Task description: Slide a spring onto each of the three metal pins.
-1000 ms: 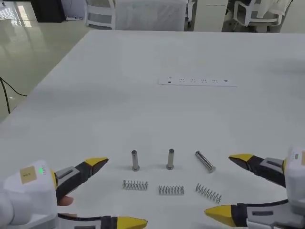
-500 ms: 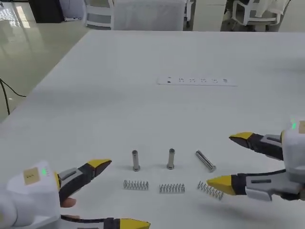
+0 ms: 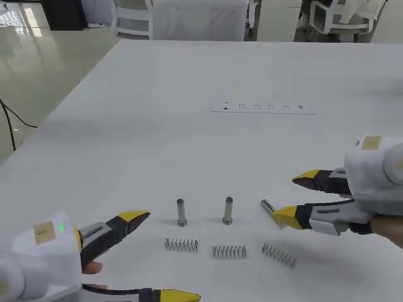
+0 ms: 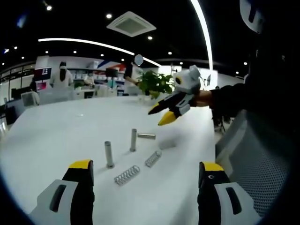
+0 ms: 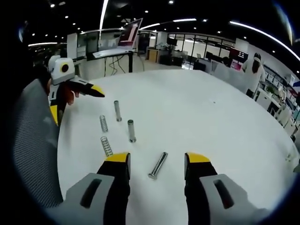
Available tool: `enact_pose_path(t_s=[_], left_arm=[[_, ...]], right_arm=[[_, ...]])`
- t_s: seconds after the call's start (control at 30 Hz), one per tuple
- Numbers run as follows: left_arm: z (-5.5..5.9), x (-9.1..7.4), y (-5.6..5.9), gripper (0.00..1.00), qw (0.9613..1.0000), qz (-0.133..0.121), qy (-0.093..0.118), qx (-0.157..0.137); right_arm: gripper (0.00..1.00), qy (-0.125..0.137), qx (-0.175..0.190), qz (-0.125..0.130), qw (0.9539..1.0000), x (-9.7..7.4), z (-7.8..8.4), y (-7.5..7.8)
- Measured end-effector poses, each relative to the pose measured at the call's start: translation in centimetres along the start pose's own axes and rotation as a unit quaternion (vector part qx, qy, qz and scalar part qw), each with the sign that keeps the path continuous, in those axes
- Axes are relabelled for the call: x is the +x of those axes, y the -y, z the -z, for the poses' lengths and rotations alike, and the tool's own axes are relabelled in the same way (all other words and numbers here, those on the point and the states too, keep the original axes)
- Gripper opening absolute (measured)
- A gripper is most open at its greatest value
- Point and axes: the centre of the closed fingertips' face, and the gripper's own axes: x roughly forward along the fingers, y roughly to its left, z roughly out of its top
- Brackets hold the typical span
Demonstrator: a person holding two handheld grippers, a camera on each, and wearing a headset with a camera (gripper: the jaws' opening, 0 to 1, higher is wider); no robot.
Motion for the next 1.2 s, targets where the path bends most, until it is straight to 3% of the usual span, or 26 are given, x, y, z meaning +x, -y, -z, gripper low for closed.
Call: enact_pose_path(t_s=[0.23, 0.63, 1.2], left_arm=[[0.1, 0.0, -0.1, 0.90, 1.0000, 0.001, 0.000, 0.001], [0.2, 0.0, 0.1, 0.88, 1.0000, 0.006, -0.004, 0.002], [0.2, 0.0, 0.1, 0.87, 0.9999, 0.009, -0.004, 0.002]], right_arm=[[0.32, -0.021, 0.007, 0.003, 0.9997, 1.1, 0.0, 0.8], [0.23, -0.067, 0.032, 0.023, 0.9970, 3.1, 1.2, 2.0], [0.10, -0.116, 0.065, 0.031, 0.9906, 5.5, 2.9, 1.5]])
